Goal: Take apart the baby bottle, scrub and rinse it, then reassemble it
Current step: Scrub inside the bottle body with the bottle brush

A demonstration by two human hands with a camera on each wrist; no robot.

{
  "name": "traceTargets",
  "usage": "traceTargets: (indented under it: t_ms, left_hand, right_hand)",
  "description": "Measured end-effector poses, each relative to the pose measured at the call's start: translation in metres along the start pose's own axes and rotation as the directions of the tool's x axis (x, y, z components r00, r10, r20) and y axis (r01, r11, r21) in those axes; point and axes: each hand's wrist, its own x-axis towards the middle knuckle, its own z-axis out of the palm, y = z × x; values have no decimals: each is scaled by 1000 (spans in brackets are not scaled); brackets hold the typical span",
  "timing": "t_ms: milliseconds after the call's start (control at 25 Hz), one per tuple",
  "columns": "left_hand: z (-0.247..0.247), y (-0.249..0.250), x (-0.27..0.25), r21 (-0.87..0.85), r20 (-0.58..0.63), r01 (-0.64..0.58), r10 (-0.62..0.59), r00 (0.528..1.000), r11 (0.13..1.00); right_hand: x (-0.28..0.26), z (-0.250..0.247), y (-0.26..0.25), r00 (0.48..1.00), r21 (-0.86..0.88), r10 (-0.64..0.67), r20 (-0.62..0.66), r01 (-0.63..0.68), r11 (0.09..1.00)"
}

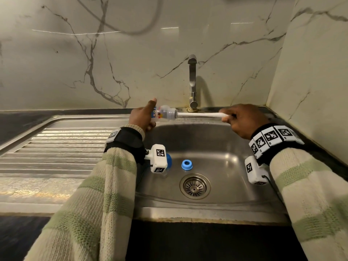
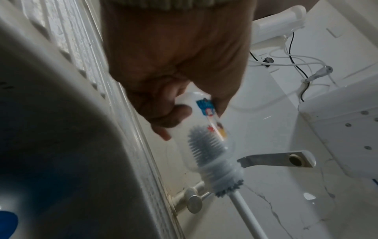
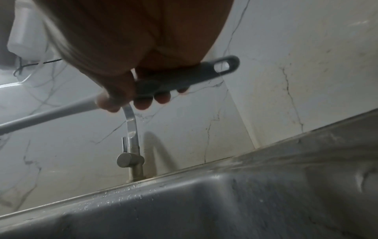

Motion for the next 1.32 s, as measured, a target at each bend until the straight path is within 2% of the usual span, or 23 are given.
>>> traceTargets:
  t_ms: [80, 160, 280, 360, 440, 520, 560, 680, 760, 800, 840, 880, 960, 1040, 1080, 1160, 1200, 1240, 1280, 1320]
  left_hand:
    - [0, 2, -5, 123, -57, 103, -97, 994, 987]
    - [0, 3, -8, 68, -41, 94, -92, 995, 993]
    - [1, 5, -6, -188, 74, -117, 133, 988, 975]
    - [-1, 2, -7, -209, 138, -237, 269, 953, 949]
    - [-3, -2, -8, -210, 231, -258, 304, 924, 943]
    - [-4, -3, -10, -242, 286, -212, 278, 917, 947]
    - [-3, -2, -9, -264, 278, -174, 248, 928, 949]
    - [2, 5, -12, -265, 210, 27, 31, 977, 964]
    - [1, 6, -18, -39, 202, 137, -126, 971, 990]
    - [2, 3, -17, 102, 190, 147, -164, 968, 984]
    - [2, 2, -17, 183, 172, 136, -167, 971, 974]
    - [3, 0, -14, 179, 155, 107, -136, 979, 978]
    - [2, 3, -8, -51, 166, -35, 43, 985, 998]
    - [0, 8, -6, -205, 192, -147, 187, 963, 968]
    - [0, 8, -6, -237, 199, -133, 182, 963, 962]
    - [0, 3, -11, -239, 226, 33, 23, 974, 970]
    - [1, 0, -12, -183, 231, 108, -64, 971, 977]
    - [0, -1, -12, -118, 226, 135, -106, 968, 984]
    - [0, -2, -11, -88, 217, 114, -93, 972, 990]
    - [0, -1, -10, -109, 204, 63, -40, 978, 992]
  right_hand:
    - [2, -6, -1, 993, -106, -59, -98, 49, 993]
    - [-2, -9, -7, 991, -123, -63, -115, 48, 991]
    - [-4, -3, -10, 993, 31, 33, 115, -37, 999]
    - [-1, 3, -7, 977, 102, 54, 206, -77, 992]
    - [0, 5, -5, 960, 184, 91, 266, -144, 972]
    - [-2, 5, -4, 930, 289, 130, 344, -237, 927]
    - [-3, 7, -2, 930, 293, 124, 346, -233, 927]
    - [-2, 5, 4, 974, 196, 57, 218, -101, 975]
    - [-4, -1, 2, 995, 164, 33, 93, -48, 985]
    - [-6, -4, 2, 1000, 121, 6, 18, -8, 993]
    - [-6, -6, 0, 999, 66, -5, -36, 8, 998]
    - [-7, -7, -3, 999, 25, -2, -42, 3, 1000]
    - [-5, -4, -8, 996, 100, 35, 86, -43, 994]
    - [-2, 4, -9, 984, 194, 42, 175, -77, 978]
    - [-1, 6, -7, 985, 189, 36, 168, -68, 980]
    - [-2, 5, -3, 993, 147, 12, 113, -29, 989]
    - [-4, 3, -2, 997, 132, -5, 73, -5, 991]
    - [-4, 3, 0, 999, 122, -18, 34, 14, 992]
    - [-3, 2, -1, 1000, 99, -7, 18, 6, 995]
    - [-2, 1, -3, 998, 103, 9, 57, -15, 995]
